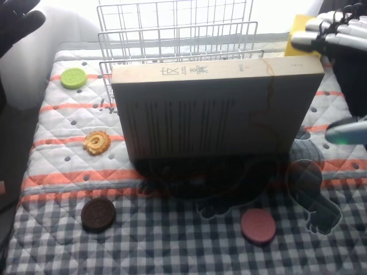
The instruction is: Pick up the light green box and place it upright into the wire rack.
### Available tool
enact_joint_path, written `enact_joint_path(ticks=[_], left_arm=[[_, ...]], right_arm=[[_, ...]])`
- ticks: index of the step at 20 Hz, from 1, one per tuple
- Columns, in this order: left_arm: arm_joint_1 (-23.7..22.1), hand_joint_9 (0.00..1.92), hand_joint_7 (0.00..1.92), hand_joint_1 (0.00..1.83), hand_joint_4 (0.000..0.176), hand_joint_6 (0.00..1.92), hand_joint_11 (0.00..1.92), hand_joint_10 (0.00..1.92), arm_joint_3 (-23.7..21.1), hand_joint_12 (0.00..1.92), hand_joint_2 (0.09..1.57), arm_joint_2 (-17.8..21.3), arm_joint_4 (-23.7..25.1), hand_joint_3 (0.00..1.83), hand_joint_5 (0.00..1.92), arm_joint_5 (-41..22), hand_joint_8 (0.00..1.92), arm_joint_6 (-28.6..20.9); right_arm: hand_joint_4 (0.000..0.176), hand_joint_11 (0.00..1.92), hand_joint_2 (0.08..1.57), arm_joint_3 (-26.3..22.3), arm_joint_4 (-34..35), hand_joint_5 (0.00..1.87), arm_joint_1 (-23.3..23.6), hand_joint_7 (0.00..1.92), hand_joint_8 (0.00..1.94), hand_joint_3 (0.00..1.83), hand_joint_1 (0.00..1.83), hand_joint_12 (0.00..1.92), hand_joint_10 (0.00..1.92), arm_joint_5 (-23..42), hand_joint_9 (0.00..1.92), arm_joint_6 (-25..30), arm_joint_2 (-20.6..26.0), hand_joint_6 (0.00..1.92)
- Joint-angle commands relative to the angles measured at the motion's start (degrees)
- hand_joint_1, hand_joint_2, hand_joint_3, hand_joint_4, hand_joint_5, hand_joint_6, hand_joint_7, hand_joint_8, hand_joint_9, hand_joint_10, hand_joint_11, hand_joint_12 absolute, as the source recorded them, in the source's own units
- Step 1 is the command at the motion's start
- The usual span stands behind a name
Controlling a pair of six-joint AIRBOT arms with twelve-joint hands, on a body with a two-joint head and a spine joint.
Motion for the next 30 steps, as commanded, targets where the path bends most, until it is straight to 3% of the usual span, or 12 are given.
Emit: enact_joint_path(ticks=[1,2,4,5,6,7,20,21,23,25,28,30], left_arm=[[-0.6,0.26,0.32,0.59,0.124,0.01,0.00,0.03,0.2,0.70,1.11,-0.1,-1.1,0.01,0.42,-6.8,0.01,-0.5],[-0.6,0.26,0.33,0.57,0.136,0.01,0.00,0.02,0.3,0.70,1.11,-0.1,-1.1,0.00,0.43,-6.7,0.01,-0.5],[-0.6,0.28,0.35,0.57,0.124,0.01,0.01,0.02,0.3,0.71,1.11,-0.2,-1.1,0.00,0.44,-6.6,0.01,-0.5],[-0.6,0.28,0.34,0.56,0.128,0.00,0.02,0.02,0.2,0.71,1.11,-0.3,-1.1,0.00,0.43,-6.6,0.01,-0.5],[-0.6,0.27,0.34,0.55,0.129,0.00,0.02,0.01,0.2,0.71,1.11,-0.3,-1.1,0.00,0.43,-6.6,0.00,-0.5],[-0.6,0.27,0.35,0.57,0.128,0.00,0.01,0.01,0.3,0.71,1.11,-0.4,-1.1,0.00,0.43,-6.5,0.00,-0.5],[-0.8,0.28,0.35,0.65,0.140,0.00,0.01,0.00,0.8,0.63,1.10,-1.0,-0.9,0.00,0.44,-5.6,0.00,-0.5],[-0.8,0.29,0.36,0.65,0.137,0.00,0.03,0.01,0.9,0.64,1.11,-1.0,-0.8,0.00,0.45,-5.6,0.00,-0.5],[-0.8,0.30,0.36,0.64,0.138,0.00,0.05,0.01,1.0,0.66,1.11,-1.1,-0.8,0.00,0.45,-5.6,0.01,-0.5],[-0.9,0.30,0.37,0.62,0.152,0.00,0.04,0.01,1.0,0.65,1.11,-1.1,-0.7,0.00,0.45,-5.6,0.00,-0.5],[-0.9,0.28,0.34,0.65,0.122,0.00,0.03,0.00,1.0,0.65,1.11,-1.3,-0.8,0.00,0.45,-5.6,0.00,-0.5],[-0.9,0.29,0.35,0.66,0.130,0.00,0.03,0.00,1.1,0.66,1.11,-1.3,-0.9,0.00,0.45,-5.6,0.00,-0.5]], right_arm=[[0.061,0.00,0.96,0.4,2.0,0.23,1.2,0.17,0.01,0.01,0.65,0.05,0.01,6.5,0.05,0.2,0.2,0.00],[0.068,0.00,0.96,0.4,2.0,0.22,1.3,0.17,0.00,0.00,0.64,0.05,0.00,6.7,0.05,0.2,0.3,0.00],[0.083,0.01,0.95,0.3,2.0,0.12,1.8,0.08,0.00,0.00,0.66,0.05,0.00,7.6,0.01,0.2,0.3,0.00],[0.138,0.00,0.93,0.1,2.0,0.02,2.2,0.02,0.00,0.00,0.66,0.01,0.00,8.0,0.00,0.2,0.3,0.00],[0.168,0.00,0.91,0.1,1.9,0.00,2.4,0.00,0.00,0.00,0.67,0.00,0.00,8.2,0.00,0.2,0.3,0.00],[0.174,0.00,0.89,0.0,1.4,0.00,3.0,0.00,0.00,0.00,0.69,0.00,0.00,8.3,0.00,0.2,0.1,0.00],[0.176,0.00,0.78,6.8,-7.9,0.00,12.1,0.00,0.00,0.00,0.80,0.00,0.00,0.8,0.00,6.1,-9.5,0.00],[0.162,0.00,0.81,7.4,-8.7,0.00,12.4,0.00,0.00,0.00,0.83,0.00,0.00,-0.3,0.00,6.1,-10.3,0.00],[0.175,0.00,0.83,8.6,-9.6,0.00,12.5,0.00,0.00,0.01,0.81,0.00,0.00,-1.8,0.00,6.4,-11.9,0.00],[0.149,0.00,0.85,8.7,-10.0,0.00,12.5,0.00,0.00,0.01,0.79,0.00,0.00,-2.9,0.00,8.1,-12.3,0.00],[0.097,0.15,0.90,8.6,-10.0,0.15,12.5,0.20,0.01,0.00,0.87,0.06,0.02,-3.4,0.20,8.1,-12.5,0.01],[0.011,0.34,0.98,8.2,-10.0,0.38,12.4,0.54,0.02,0.01,0.92,0.38,0.01,-3.4,0.54,8.2,-12.6,0.02]])
